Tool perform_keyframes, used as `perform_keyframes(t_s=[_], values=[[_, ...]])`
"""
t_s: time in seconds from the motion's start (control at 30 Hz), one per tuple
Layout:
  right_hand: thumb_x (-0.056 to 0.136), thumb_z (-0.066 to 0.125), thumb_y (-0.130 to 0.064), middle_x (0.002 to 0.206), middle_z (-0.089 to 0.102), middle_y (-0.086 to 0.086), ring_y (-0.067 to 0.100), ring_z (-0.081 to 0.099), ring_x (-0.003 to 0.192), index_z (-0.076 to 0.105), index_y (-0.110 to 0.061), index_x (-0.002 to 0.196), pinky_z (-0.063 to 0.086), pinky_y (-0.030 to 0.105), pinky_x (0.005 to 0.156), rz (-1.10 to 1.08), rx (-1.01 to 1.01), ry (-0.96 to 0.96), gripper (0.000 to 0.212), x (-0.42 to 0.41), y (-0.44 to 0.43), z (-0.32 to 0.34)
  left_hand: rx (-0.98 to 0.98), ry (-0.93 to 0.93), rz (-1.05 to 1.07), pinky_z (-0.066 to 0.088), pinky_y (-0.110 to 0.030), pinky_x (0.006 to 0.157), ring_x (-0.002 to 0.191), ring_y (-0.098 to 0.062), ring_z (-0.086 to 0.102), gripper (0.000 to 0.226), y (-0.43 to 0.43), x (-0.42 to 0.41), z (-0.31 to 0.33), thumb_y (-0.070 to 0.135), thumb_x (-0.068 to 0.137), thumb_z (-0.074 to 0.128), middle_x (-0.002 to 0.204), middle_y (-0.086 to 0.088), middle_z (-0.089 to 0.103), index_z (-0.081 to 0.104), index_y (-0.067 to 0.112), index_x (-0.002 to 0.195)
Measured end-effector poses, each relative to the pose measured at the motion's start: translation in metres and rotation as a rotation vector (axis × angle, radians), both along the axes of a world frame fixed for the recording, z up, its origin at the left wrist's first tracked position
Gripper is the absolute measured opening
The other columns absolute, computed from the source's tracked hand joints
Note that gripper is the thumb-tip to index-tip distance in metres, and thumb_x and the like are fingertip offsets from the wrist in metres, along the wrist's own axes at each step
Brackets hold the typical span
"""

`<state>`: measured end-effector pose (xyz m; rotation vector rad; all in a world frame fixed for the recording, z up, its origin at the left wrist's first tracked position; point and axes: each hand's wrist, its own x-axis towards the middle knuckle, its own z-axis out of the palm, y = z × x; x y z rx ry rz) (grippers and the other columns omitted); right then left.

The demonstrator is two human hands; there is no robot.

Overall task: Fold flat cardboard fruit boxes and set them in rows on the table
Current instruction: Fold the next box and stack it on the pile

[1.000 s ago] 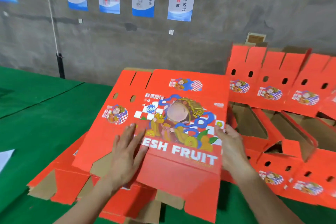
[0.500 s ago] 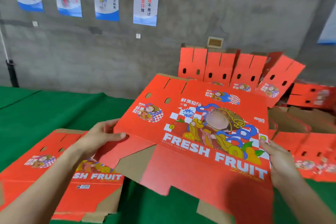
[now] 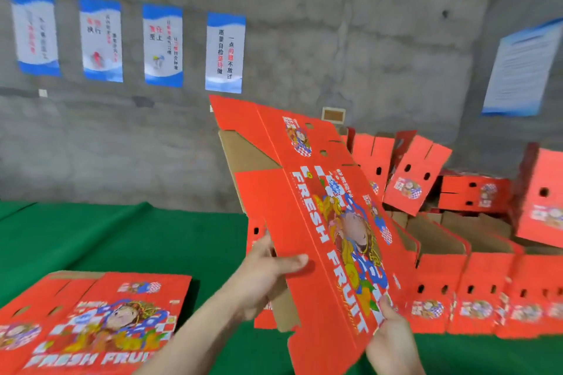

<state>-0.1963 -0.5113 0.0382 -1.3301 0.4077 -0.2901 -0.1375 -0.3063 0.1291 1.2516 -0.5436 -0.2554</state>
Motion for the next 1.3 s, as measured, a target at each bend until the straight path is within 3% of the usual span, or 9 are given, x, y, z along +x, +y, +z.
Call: perform_keyframes(t_s=[0.1,0.23,0.3,0.37,0.5,0.83,1.0,1.1,1.3], values=[[0.095,0.052,-0.033,0.111,0.063,0.024,0.029,0.056,0.110,0.062,-0.007,0.118,0.037,0.031,0.106,0.162,-0.282,0.040,0.036,-0.003,0.009,0.014,0.097,-0.081,0.059,0.055,-0.041,0.081,0.086,-0.030,0.065,0.030,0.010,-0.004,0.033,-0.015,0.079,0.059,0.101,-0.022,0.069,0.061,-0.004,0.107],[0.085,0.068,-0.036,0.073,0.069,0.010,0.020,0.064,0.068,0.060,-0.012,0.064,0.053,0.028,0.073,0.072,-0.924,0.016,0.033,-0.001,-0.014,0.055,0.347,-0.314,0.020,0.056,-0.026,0.066,0.072,-0.017,0.069,0.033,0.037,-0.001,0.091,-0.018,0.079,0.057,0.084,-0.009,0.073,0.073,0.011,0.081],[0.082,0.072,-0.030,0.094,0.067,-0.007,0.003,0.062,0.078,0.064,-0.032,0.088,0.050,0.018,0.072,-0.051,-0.983,-0.367,0.011,0.003,-0.016,0.100,0.488,-0.373,0.005,0.054,-0.021,0.061,0.065,-0.011,0.067,0.037,0.036,0.001,0.112,-0.020,0.079,0.056,0.076,-0.003,0.073,0.073,0.012,0.071],[0.081,0.073,-0.034,0.125,0.047,-0.027,-0.013,0.046,0.111,0.049,-0.042,0.123,0.035,0.003,0.090,0.043,-1.197,-0.657,0.050,0.008,-0.002,0.157,0.631,-0.424,0.004,0.054,-0.023,0.062,0.063,-0.010,0.066,0.035,0.028,0.002,0.127,-0.019,0.078,0.058,0.074,-0.001,0.072,0.071,0.012,0.070],[0.068,0.082,-0.035,0.132,0.039,-0.012,0.007,0.040,0.123,0.036,-0.024,0.140,0.033,0.026,0.106,0.063,-1.570,-0.700,0.085,0.030,0.019,0.226,0.845,-0.524,0.044,0.055,-0.036,0.074,0.067,-0.014,0.064,0.022,0.021,0.006,0.140,-0.013,0.074,0.065,0.076,0.001,0.071,0.071,0.008,0.079],[0.059,0.086,-0.040,0.080,0.055,-0.008,0.015,0.051,0.072,0.039,-0.024,0.081,0.038,0.032,0.061,0.051,-1.612,-0.383,0.054,0.054,0.001,0.215,1.045,-0.535,-0.090,0.055,-0.035,0.075,0.073,-0.017,0.064,0.023,0.019,0.012,0.140,-0.014,0.075,0.062,0.088,-0.008,0.073,0.071,-0.002,0.093],[0.073,0.081,-0.019,0.068,0.069,-0.007,0.016,0.067,0.052,0.053,-0.022,0.086,0.046,0.019,0.049,0.446,-1.275,-0.334,0.031,0.052,-0.015,0.187,1.060,-0.497,-0.153,0.052,-0.038,0.087,0.083,-0.013,0.062,0.017,0.021,0.016,0.134,0.008,0.088,0.062,0.093,-0.003,0.070,0.069,0.000,0.101],[0.077,0.077,-0.014,0.061,0.067,-0.003,0.018,0.067,0.053,0.060,-0.018,0.085,0.047,0.020,0.049,0.437,-1.140,-0.339,0.020,0.053,-0.024,0.169,0.891,-0.339,-0.235,0.044,-0.008,0.088,0.101,0.011,0.058,0.038,0.039,0.023,0.138,0.034,0.081,0.053,0.106,0.022,0.068,0.063,0.022,0.116],[0.079,0.076,-0.012,0.056,0.067,-0.005,0.013,0.064,0.050,0.056,-0.023,0.092,0.047,0.018,0.048,0.396,-1.003,-0.379,0.027,0.044,-0.034,0.148,0.785,-0.427,-0.302,0.046,-0.015,0.090,0.116,-0.006,0.058,0.052,0.072,0.039,0.113,0.001,0.088,0.059,0.126,0.007,0.063,0.053,0.028,0.132]])
